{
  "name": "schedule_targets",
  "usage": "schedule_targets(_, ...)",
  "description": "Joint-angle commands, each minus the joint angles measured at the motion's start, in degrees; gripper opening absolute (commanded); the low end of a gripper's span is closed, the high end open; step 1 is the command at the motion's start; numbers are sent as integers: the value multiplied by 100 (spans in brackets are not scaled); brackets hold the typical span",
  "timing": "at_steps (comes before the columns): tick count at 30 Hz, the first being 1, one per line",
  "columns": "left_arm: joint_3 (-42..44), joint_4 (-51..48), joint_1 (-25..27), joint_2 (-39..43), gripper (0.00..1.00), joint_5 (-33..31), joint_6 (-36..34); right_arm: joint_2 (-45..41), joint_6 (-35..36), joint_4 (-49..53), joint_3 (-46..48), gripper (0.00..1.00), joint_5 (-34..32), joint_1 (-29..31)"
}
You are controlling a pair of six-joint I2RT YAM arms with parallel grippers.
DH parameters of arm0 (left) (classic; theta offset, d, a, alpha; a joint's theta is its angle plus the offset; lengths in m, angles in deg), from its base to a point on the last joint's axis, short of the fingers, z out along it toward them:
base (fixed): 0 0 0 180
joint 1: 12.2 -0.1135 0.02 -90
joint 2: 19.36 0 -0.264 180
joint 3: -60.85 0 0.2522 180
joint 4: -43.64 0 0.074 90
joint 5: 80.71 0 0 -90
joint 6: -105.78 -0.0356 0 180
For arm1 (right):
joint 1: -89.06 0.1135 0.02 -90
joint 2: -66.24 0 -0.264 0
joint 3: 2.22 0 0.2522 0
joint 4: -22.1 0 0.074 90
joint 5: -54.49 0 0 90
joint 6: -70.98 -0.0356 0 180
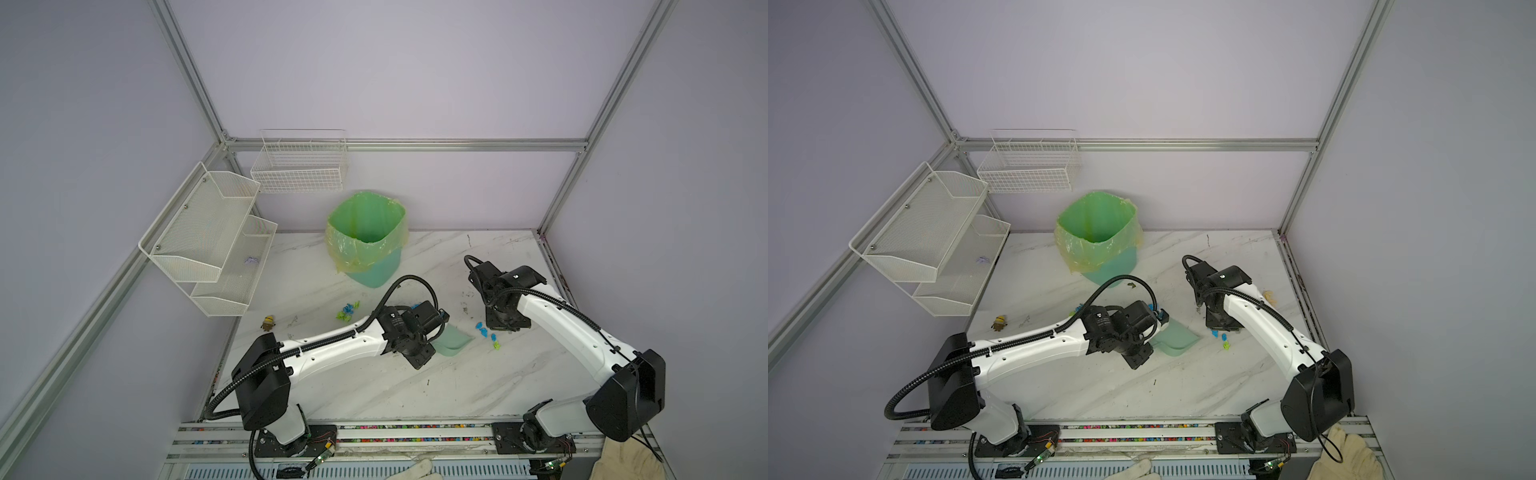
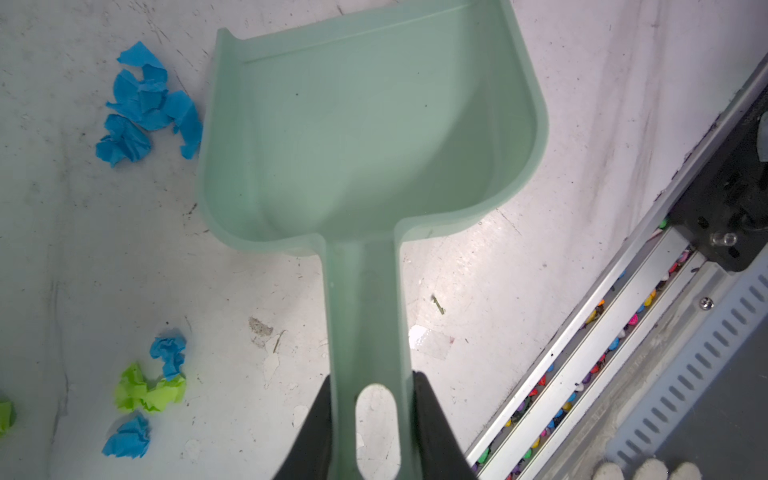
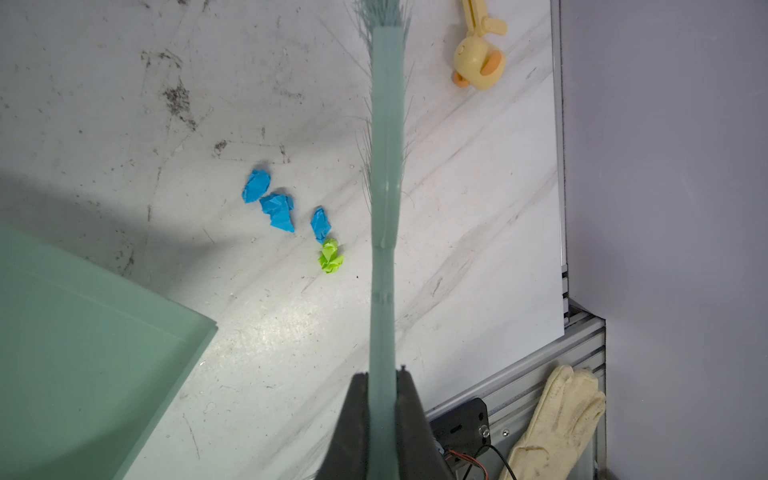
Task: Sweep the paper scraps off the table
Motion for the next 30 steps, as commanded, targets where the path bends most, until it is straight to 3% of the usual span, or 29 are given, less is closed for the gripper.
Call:
schedule_targets(1,244,289,77,-33,0,68,88,47,41,147,39,0,23,137)
schedule_targets(16,-112,261,261,-581,0,-221,-435,-3,-299,27,546,0,464,660)
schedule_targets(30,-525,251,268,-1142,0,-322,-430,-577,533,-1219,829,0,2314,676)
